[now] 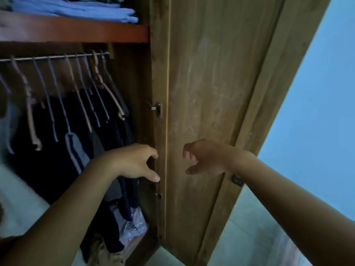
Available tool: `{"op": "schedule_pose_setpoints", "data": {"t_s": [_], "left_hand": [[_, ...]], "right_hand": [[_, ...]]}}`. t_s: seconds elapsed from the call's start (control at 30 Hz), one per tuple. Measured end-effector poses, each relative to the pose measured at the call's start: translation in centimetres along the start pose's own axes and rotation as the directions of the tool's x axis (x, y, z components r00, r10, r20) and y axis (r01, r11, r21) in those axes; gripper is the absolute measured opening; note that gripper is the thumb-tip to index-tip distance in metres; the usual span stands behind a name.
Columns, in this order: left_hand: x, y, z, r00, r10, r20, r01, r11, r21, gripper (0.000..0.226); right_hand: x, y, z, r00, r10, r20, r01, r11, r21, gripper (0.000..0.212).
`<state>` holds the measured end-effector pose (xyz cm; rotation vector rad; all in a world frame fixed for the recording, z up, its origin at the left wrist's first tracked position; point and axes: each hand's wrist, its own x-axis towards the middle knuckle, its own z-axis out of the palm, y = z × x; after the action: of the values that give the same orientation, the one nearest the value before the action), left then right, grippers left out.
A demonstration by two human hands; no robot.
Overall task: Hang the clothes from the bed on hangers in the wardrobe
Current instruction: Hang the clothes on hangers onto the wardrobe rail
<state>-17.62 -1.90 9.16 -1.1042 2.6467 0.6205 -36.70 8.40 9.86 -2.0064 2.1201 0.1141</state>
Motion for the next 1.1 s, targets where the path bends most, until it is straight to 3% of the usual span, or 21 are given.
{"op": "schedule_pose_setpoints", "data": {"t_s": [0.23,0.33,0.47,0.57,0.87,1.1], "left_hand": [[4.3,8.1,1.1,0.97,0.236,0.052,-0.238,0.971,0.036,0.081],[6.0,11.0,1.0,0.915,0.394,0.087,-0.399,0.916,0.043,0.074],[7.8,14.3,1.1,0.811,0.581,0.067,-0.583,0.812,0.023,0.058],[8.7,16.7,2.1,0.731,0.671,0.124,-0.681,0.73,0.062,0.057],[8.0,23.8,8.4,0.406,0.851,0.334,-0.909,0.414,0.051,0.061],[5.2,30.7,13.5,0.261,0.873,0.413,-0.965,0.253,0.073,0.065]], "right_hand": [[-5.7,4.8,1.0,0.974,0.218,-0.065,-0.212,0.974,0.082,0.044],[-8.4,6.4,1.4,0.931,0.352,-0.097,-0.346,0.936,0.07,0.043],[-12.1,7.6,2.3,0.85,0.526,-0.01,-0.524,0.849,0.07,0.049],[-14.5,7.7,3.4,0.781,0.625,-0.001,-0.621,0.776,0.105,0.05],[-22.6,5.5,7.7,0.491,0.871,0.024,-0.844,0.468,0.263,0.045],[-30.7,3.8,10.9,0.296,0.951,0.094,-0.892,0.24,0.383,0.04]]}}
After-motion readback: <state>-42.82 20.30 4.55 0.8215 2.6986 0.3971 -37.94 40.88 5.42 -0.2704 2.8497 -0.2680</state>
